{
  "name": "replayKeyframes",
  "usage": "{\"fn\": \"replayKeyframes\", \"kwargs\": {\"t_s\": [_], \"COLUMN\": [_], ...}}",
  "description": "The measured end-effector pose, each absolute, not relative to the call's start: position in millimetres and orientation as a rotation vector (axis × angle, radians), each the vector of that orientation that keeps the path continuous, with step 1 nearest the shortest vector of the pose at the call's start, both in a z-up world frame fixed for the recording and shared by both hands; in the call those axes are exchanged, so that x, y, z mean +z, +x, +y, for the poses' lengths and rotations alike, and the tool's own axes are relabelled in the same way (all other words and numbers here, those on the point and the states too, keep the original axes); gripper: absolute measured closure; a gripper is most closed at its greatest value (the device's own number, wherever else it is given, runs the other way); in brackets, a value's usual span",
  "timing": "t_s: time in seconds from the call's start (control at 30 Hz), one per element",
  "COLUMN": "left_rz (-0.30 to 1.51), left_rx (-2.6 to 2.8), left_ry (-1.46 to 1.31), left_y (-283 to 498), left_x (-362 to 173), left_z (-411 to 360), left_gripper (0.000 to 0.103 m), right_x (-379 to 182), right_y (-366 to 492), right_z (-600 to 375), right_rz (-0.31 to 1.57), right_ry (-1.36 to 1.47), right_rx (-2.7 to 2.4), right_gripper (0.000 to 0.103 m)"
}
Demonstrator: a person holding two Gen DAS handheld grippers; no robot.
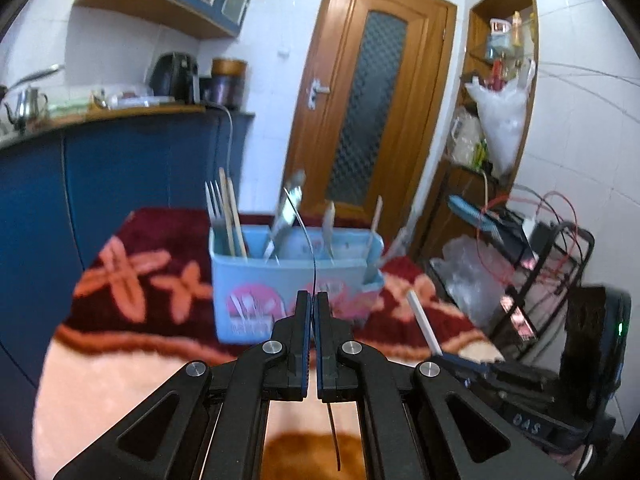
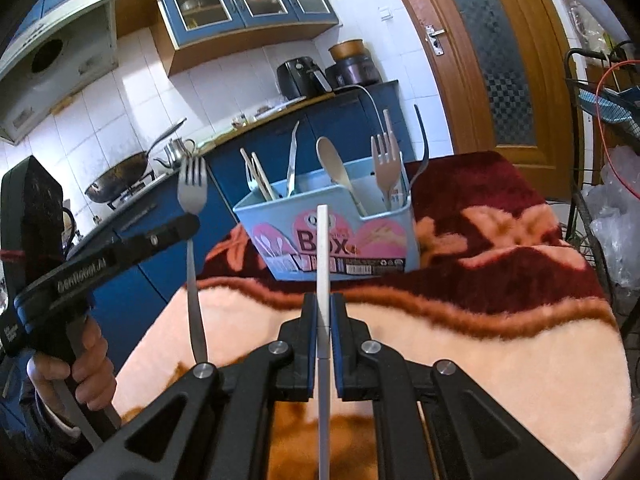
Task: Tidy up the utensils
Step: 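Lift the knife with the right tool while the left tool lifts the fork over the box, then lower the fork into the box and open the left tool while the right tool drops the knife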
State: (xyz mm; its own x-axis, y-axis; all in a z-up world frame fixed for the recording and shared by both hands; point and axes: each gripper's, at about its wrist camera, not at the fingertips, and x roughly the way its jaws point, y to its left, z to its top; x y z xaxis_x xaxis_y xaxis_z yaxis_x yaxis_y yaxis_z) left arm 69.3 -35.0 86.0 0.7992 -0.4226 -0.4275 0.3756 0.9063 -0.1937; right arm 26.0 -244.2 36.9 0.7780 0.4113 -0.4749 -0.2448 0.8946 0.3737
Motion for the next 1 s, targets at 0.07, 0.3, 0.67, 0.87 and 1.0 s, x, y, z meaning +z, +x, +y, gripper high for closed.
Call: {"fn": "replayKeyframes", "kwargs": {"t_s": [0.07,0.3,0.67,0.87,1.0], "left_rz": [0.435,0.353,0.199,0.157,0.183], "left_rx": [-0.404,-0.361,-0.243,-0.177,-0.173], "left_ry": [-0.089,-0.087,-0.107,-0.083,-0.086], "left_y": [72.9,101.7,148.4,164.6,173.6], "left_x": [94.7,121.3,134.8,118.3,102.8], "left_z": [-32.9,-29.4,-27.4,-29.0,-28.6], "left_gripper": [0.102,0.101,0.101,0.101,0.101], "right_x": [35.9,32.5,29.1,34.7,47.5], "right_y": [26.7,29.2,36.8,43.7,54.7], "right_z": [-245.9,-253.5,-265.3,-269.3,-270.7], "right_rz": [0.565,0.54,0.525,0.516,0.497], "right_ry": [0.313,0.357,0.388,0.386,0.372], "right_rx": [0.359,0.368,0.367,0.365,0.357], "right_gripper": [0.095,0.095,0.094,0.094,0.094]}}
